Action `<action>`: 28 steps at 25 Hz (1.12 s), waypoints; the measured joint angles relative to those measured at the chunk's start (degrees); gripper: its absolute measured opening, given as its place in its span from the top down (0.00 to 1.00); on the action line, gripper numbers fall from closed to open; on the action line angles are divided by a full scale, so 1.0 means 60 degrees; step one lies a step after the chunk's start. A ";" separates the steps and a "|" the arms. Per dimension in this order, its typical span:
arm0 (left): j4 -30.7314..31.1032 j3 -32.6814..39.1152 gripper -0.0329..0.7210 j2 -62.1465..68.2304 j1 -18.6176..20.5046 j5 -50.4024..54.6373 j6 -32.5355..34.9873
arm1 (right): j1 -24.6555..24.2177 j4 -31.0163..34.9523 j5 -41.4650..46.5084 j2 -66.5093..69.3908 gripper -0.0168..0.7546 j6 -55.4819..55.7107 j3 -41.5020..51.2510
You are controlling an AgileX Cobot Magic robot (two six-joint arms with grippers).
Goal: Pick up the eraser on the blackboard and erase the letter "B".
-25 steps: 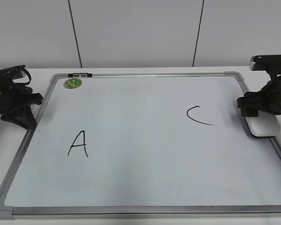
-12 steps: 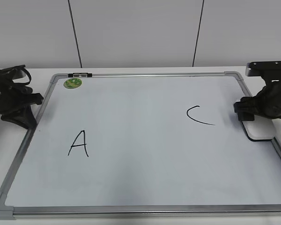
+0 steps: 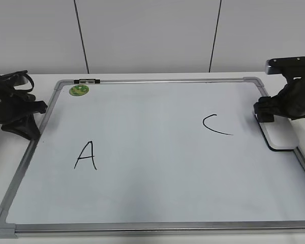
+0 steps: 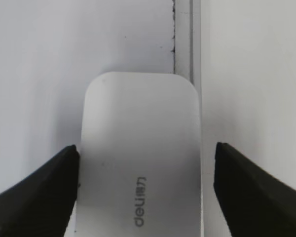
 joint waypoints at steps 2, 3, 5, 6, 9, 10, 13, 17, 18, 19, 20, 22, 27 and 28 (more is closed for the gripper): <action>0.0000 0.0000 0.89 0.0000 0.0000 0.0000 0.0000 | 0.0000 0.0000 0.0455 0.0000 0.16 0.0000 -0.0277; 0.0000 0.0000 0.89 0.0000 0.0000 0.0000 0.0000 | 0.0000 0.0000 0.0748 0.0000 0.16 0.0000 -0.0437; 0.0000 -0.0034 0.88 0.0000 0.0000 0.0026 0.0000 | 0.0000 0.0017 0.1156 -0.0021 0.18 0.0000 -0.0688; 0.0000 -0.0085 0.86 0.0007 0.0000 0.0091 0.0017 | 0.0000 0.0017 0.1284 -0.0105 0.19 0.0000 -0.0719; 0.0048 -0.0426 0.78 0.0107 0.0000 0.0592 0.0015 | 0.0022 0.0017 0.1458 -0.0613 0.22 -0.0021 -0.0762; 0.0070 -0.0618 0.74 0.0132 0.0000 0.0841 0.0015 | 0.0037 0.0017 0.1474 -0.0840 0.22 -0.0063 -0.0762; 0.0084 -0.1359 0.58 0.0147 0.0000 0.1607 0.0015 | 0.0119 0.0017 0.1588 -0.1510 0.22 -0.0147 -0.0768; 0.0109 -0.2152 0.48 -0.0045 0.0000 0.2533 0.0015 | 0.0139 0.0238 0.2039 -0.2355 0.22 -0.0344 -0.0768; 0.0127 -0.2290 0.48 -0.0149 0.0000 0.2721 0.0015 | 0.0139 0.0390 0.2183 -0.2558 0.23 -0.0489 -0.0768; 0.0148 -0.2391 0.47 -0.0248 0.0000 0.2954 0.0015 | 0.0139 0.0567 0.2312 -0.2732 0.23 -0.0638 -0.0768; 0.0146 -0.2464 0.47 -0.0381 0.0000 0.3181 0.0015 | 0.0139 0.0778 0.2454 -0.2944 0.23 -0.0841 -0.0768; 0.0146 -0.2514 0.47 -0.0710 0.0000 0.3536 0.0015 | 0.0139 0.1239 0.2732 -0.3386 0.23 -0.1268 -0.0768; 0.0415 -0.2528 0.47 -0.1575 -0.0007 0.3796 -0.0062 | 0.0139 0.2256 0.3770 -0.4482 0.23 -0.2178 -0.0768; 0.0455 -0.2528 0.47 -0.1810 -0.0022 0.3814 -0.0084 | 0.0139 0.2315 0.4029 -0.4722 0.23 -0.2272 -0.0768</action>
